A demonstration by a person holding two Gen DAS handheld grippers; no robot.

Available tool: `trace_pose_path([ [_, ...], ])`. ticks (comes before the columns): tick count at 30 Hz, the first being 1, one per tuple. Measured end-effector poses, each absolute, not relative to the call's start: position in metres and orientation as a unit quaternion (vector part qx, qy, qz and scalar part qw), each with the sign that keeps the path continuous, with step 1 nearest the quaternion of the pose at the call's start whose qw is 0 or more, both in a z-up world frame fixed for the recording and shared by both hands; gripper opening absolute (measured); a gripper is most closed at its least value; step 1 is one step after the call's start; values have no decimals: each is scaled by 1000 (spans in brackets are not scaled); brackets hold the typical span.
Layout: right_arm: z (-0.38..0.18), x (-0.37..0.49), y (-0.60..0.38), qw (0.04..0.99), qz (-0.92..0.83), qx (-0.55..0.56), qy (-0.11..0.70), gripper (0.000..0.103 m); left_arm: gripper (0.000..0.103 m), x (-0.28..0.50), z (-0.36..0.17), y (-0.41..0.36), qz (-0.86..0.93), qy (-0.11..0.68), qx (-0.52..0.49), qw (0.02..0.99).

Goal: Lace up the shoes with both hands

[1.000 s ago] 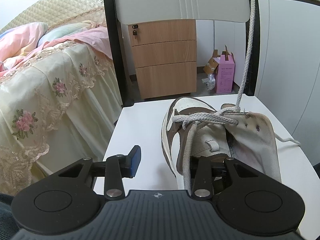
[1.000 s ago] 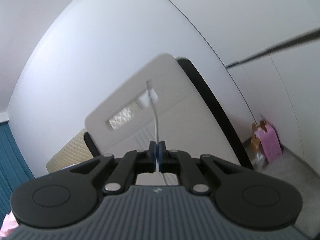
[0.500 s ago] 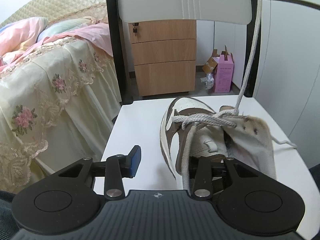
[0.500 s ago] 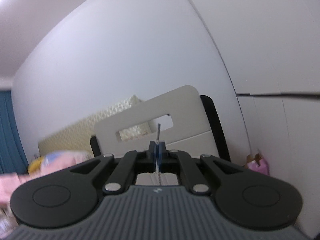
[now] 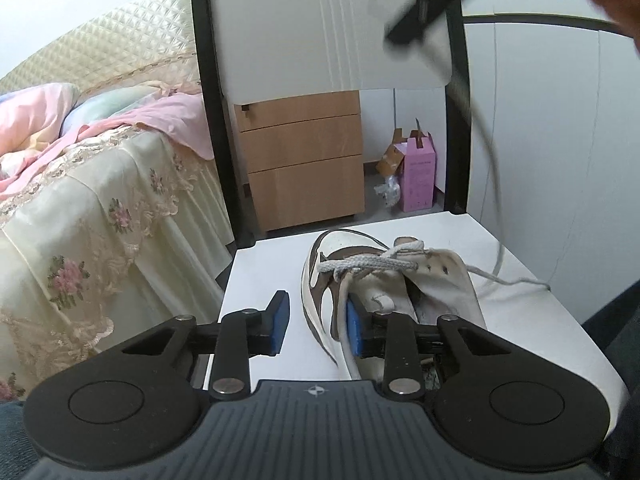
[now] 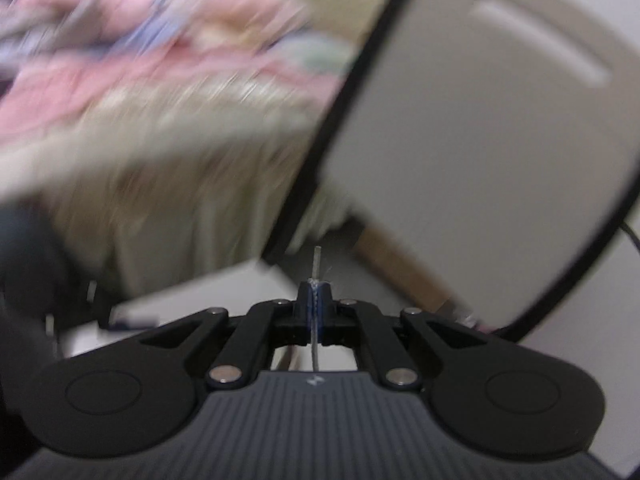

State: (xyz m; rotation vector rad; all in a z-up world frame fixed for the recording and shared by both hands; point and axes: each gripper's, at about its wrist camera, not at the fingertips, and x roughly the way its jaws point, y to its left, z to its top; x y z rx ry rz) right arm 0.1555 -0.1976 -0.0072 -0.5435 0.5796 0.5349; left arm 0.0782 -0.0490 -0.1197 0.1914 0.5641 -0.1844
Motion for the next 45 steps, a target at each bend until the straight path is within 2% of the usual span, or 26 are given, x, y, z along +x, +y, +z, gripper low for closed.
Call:
trace_pose_path([
  [8, -74, 149, -159, 801, 320, -360, 355, 3, 32, 74, -113, -42, -111, 283, 74, 950],
  [13, -88, 155, -154, 775, 340, -377, 376, 3, 24, 81, -113, -40, -118, 296, 57, 946],
  [21, -97, 161, -149, 747, 367, -394, 391, 3, 17, 88, -112, -37, -126, 309, 32, 942],
  [22, -99, 162, -149, 745, 369, -395, 390, 3, 12, 88, -112, -36, -126, 312, 26, 941],
  [24, -100, 162, -148, 742, 375, -395, 391, 3, 8, 91, -111, -29, -130, 325, -9, 937],
  [38, -111, 167, -144, 703, 400, -414, 418, 3, 8, 119, -131, 36, -152, 395, -302, 854],
  [45, -115, 168, -137, 697, 401, -418, 421, 3, 8, 124, -138, 51, -151, 406, -360, 826],
])
